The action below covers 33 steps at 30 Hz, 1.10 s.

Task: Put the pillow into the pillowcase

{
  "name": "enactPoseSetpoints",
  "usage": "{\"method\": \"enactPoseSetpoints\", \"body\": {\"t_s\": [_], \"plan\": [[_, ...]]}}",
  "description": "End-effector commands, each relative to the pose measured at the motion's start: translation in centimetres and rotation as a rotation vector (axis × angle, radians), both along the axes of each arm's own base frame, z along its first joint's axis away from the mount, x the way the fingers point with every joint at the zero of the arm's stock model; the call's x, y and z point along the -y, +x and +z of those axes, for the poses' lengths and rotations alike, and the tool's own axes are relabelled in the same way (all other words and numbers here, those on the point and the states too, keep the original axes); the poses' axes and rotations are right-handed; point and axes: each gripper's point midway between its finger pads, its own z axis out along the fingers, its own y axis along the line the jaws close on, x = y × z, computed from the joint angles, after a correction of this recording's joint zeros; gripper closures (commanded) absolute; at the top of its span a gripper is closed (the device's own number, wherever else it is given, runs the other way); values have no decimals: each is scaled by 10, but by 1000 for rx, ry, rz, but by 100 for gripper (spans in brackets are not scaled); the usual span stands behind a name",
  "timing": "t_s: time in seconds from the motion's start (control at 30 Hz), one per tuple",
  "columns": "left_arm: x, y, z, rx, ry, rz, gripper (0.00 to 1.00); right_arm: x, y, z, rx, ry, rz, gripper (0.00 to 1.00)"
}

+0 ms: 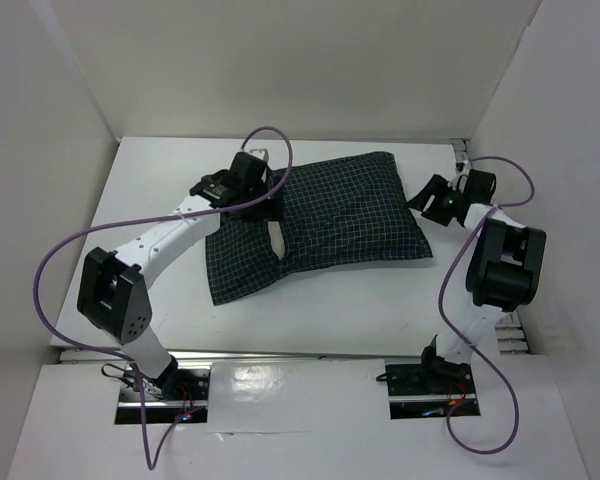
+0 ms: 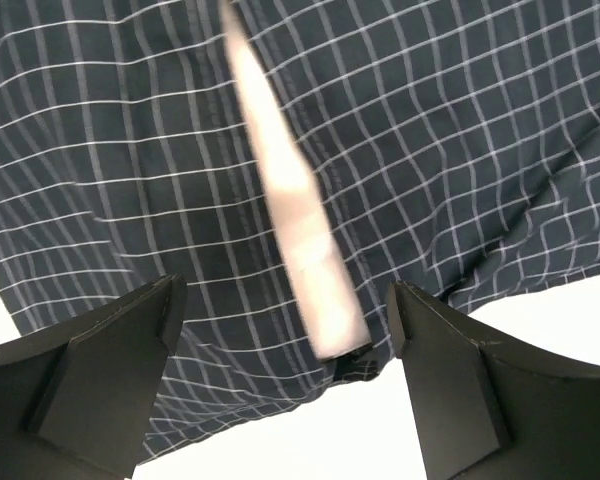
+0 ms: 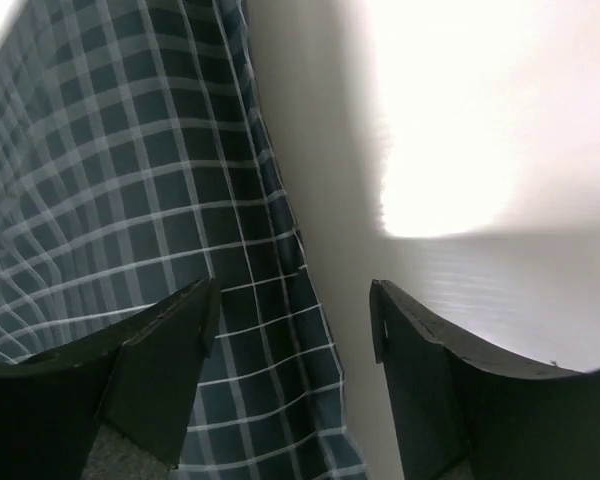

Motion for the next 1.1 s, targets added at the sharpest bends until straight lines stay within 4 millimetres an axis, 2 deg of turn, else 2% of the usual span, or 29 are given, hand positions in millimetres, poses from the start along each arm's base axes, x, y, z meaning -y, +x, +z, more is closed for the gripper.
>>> {"method": "enactPoseSetpoints", "body": {"t_s": [0.0, 0.07, 0.1, 0.17, 0.2, 0.23, 0.27, 0.33, 0.43, 0.47, 0.5, 0.53, 0.57, 0.6, 0.63, 0.67, 0.73, 0.83, 0.87, 0.9, 0.93, 0.97, 1.03, 1.07], "plan": [[-18, 9, 5, -1, 23, 48, 0, -16, 9, -5, 47, 48, 120, 28], [-32, 8, -1, -7, 25, 77, 0, -29, 0, -20, 19, 115, 174, 31], [-34, 9, 0, 2, 9, 77, 0, -36, -8, -25, 15, 146, 200, 33], [-44, 10, -1, 0, 0, 97, 0, -54, -16, -18, 71, 224, 301, 38], [-43, 7, -6, -14, -1, 91, 0, -60, -20, -18, 74, 263, 329, 46], [-49, 10, -6, -15, -7, 113, 0, -64, -21, -13, 95, 281, 359, 83], [-53, 11, -6, -15, -7, 123, 0, -70, -24, -5, 111, 321, 392, 100], [-52, 9, -10, -28, -13, 115, 0, -78, -30, 10, 137, 372, 443, 100], [-51, 10, -9, -20, -17, 114, 0, -81, -10, 67, 269, 229, 456, 100], [-50, 12, -7, -10, -21, 114, 0, -78, -4, 94, 299, 132, 405, 100], [-50, 12, -3, 0, -26, 114, 0, -82, -1, 117, 347, 83, 415, 100], [-48, 14, -1, 8, -37, 108, 0, -89, 6, 157, 431, 40, 431, 100], [-48, 13, 3, 16, -41, 108, 0, -93, 1, 192, 494, 0, 441, 100], [-47, 16, 5, 27, -46, 107, 0, -97, 0, 220, 549, -39, 445, 100], [-51, 16, 10, 38, -51, 116, 0, -108, 1, 265, 646, -93, 455, 100], [-50, 19, 21, 69, -65, 116, 0, -112, -7, 297, 709, -141, 439, 100], [-50, 20, 28, 92, -69, 109, 0, -127, -21, 357, 849, -195, 444, 100], [-51, 20, 44, 135, -88, 122, 0, -135, -51, 424, 1049, -262, 432, 100], [-51, 22, 42, 145, -93, 122, 0, -148, -50, 418, 968, -232, 473, 100], [-54, 22, 47, 153, -104, 125, 0, -148, -13, 402, 872, -239, 451, 100], [-52, 21, 47, 151, -109, 118, 0, -155, -10, 415, 873, -246, 481, 100], [-56, 26, 54, 165, -115, 130, 0, -159, -34, 474, 1005, -273, 509, 100], [-54, 26, 53, 155, -118, 122, 0, -166, -60, 508, 1155, -265, 529, 100], [-54, 26, 53, 155, -118, 122, 0, -169, -78, 537, 1270, -290, 482, 100]]}}
